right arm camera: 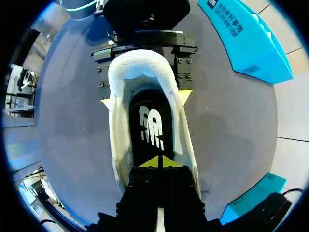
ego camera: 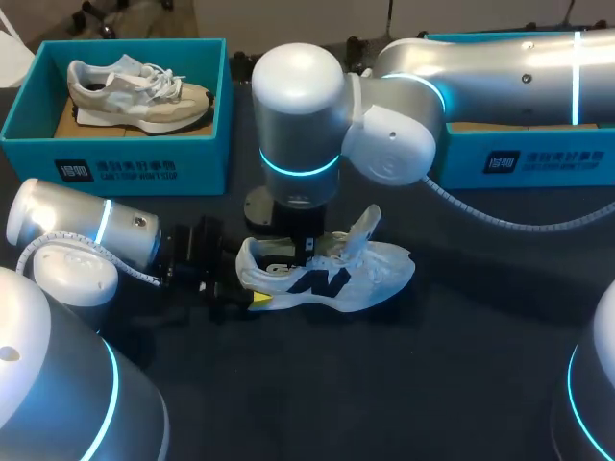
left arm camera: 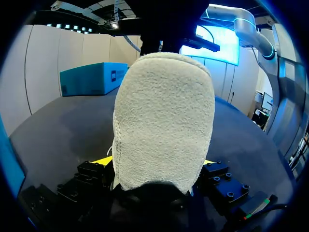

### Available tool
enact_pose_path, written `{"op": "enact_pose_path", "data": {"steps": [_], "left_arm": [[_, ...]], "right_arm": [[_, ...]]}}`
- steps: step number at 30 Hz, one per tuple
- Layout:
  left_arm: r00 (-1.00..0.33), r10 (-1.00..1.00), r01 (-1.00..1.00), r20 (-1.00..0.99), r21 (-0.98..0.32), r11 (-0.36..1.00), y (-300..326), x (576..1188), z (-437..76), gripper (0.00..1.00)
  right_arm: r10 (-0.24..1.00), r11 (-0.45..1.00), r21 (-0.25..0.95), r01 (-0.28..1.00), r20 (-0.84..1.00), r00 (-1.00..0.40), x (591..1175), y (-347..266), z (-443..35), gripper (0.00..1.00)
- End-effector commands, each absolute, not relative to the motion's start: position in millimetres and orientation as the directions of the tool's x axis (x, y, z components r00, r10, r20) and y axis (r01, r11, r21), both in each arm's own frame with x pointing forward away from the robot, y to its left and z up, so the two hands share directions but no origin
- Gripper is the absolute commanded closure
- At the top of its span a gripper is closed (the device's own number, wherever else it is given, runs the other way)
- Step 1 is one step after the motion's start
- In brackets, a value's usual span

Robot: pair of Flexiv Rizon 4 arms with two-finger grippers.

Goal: Take the shoe out of the shoebox, open the shoe tongue, remove and reinsert the insole, then place the shoe into the shoebox

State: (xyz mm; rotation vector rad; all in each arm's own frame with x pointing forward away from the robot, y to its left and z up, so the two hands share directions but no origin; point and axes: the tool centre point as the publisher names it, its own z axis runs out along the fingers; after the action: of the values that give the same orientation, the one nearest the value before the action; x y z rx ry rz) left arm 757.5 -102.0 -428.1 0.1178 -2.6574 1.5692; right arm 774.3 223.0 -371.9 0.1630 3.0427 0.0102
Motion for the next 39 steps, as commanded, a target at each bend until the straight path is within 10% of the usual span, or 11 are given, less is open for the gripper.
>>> {"op": "enact_pose_path", "data": {"steps": [1,21,39], "left_arm": [[-0.996,-0.039,-0.094,0.085,-0.87,0.484,-103.8,756.6,-431.9,1.0],[-0.996,-0.039,-0.094,0.085,-0.87,0.484,-103.8,756.6,-431.9,1.0],[-0.996,-0.039,-0.094,0.085,-0.87,0.484,-103.8,756.6,-431.9,1.0]], "right_arm": [[0.106,0.994,0.016,0.105,-0.092,-0.99,776.5,224.6,-375.9,1.0],[0.101,0.995,0.021,0.1,-0.075,-0.992,777.8,226.3,-390.0,0.64],[0.091,0.996,0.026,0.09,-0.009,-0.996,770.9,232.0,-416.3,0.77]]}}
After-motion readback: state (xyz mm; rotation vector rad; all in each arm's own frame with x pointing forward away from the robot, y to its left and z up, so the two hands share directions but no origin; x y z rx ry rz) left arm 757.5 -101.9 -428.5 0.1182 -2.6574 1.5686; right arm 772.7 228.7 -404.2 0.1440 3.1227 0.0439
